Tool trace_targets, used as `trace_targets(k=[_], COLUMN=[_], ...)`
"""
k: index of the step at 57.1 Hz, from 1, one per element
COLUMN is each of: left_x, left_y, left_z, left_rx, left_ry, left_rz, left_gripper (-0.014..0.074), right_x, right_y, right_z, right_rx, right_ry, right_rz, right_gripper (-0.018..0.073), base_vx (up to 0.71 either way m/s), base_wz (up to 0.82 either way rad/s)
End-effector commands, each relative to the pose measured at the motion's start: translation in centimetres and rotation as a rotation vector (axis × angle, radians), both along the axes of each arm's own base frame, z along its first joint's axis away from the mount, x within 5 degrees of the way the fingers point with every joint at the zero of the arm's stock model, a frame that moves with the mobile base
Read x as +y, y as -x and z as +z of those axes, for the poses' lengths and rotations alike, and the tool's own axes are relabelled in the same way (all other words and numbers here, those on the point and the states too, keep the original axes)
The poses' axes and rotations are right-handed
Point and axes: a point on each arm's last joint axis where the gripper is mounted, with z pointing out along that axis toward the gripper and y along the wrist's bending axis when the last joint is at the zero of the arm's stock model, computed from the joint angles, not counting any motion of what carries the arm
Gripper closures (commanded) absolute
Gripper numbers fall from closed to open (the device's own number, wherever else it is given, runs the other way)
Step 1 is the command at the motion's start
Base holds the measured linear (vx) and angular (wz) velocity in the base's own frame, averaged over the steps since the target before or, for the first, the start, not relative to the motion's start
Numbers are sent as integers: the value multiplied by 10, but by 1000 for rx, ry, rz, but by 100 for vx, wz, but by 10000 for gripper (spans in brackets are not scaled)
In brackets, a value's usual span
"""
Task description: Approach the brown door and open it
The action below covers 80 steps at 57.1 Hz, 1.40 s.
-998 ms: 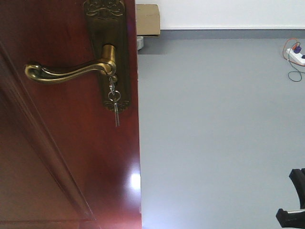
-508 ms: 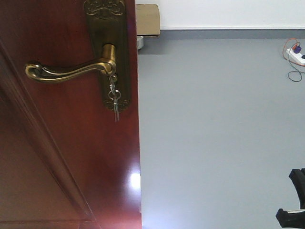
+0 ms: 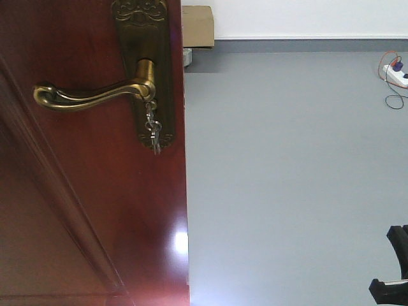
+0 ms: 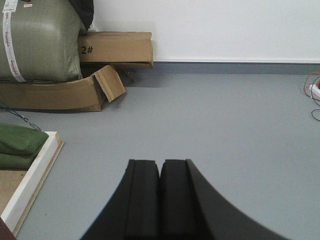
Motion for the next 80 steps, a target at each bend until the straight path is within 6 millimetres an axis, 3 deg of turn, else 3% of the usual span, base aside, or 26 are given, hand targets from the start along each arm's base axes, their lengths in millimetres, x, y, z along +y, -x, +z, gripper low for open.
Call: trace_targets(k=[1,8,15,29,37,43,48,80], left_x=[2,2,1,-1,-1,-2,-1,-1], left_y=[0,0,23,76,86,87,87,87], left_z=[19,16,1,-78,-126,-150,-153,-155], left_rx=[-122,-113,-158,-235,-212,-181,-111,-96], left_ry=[-14,-34,-52,-15,-9,-5,-4,-4], left_rz=[21,21,22,22,22,22,23,23], left_gripper=[603,603,603,603,603,603,603,603], right_x=[0,0,0,0,0,0,0,0], right_y=[-2,-2,-2,-2,-2,-2,-2,-2], right_z=[6,6,6,6,6,6,6,6], right_rx=[-79,-79,-79,-79,-79,-79,-79,-83], right_ry=[7,7,7,7,7,7,7,6], right_rz=[-2,-2,-2,-2,-2,-2,-2,-2], right_gripper=[559,559,559,559,559,559,559,559], base_vx=[0,0,0,0,0,0,0,0], base_wz=[0,0,0,0,0,0,0,0])
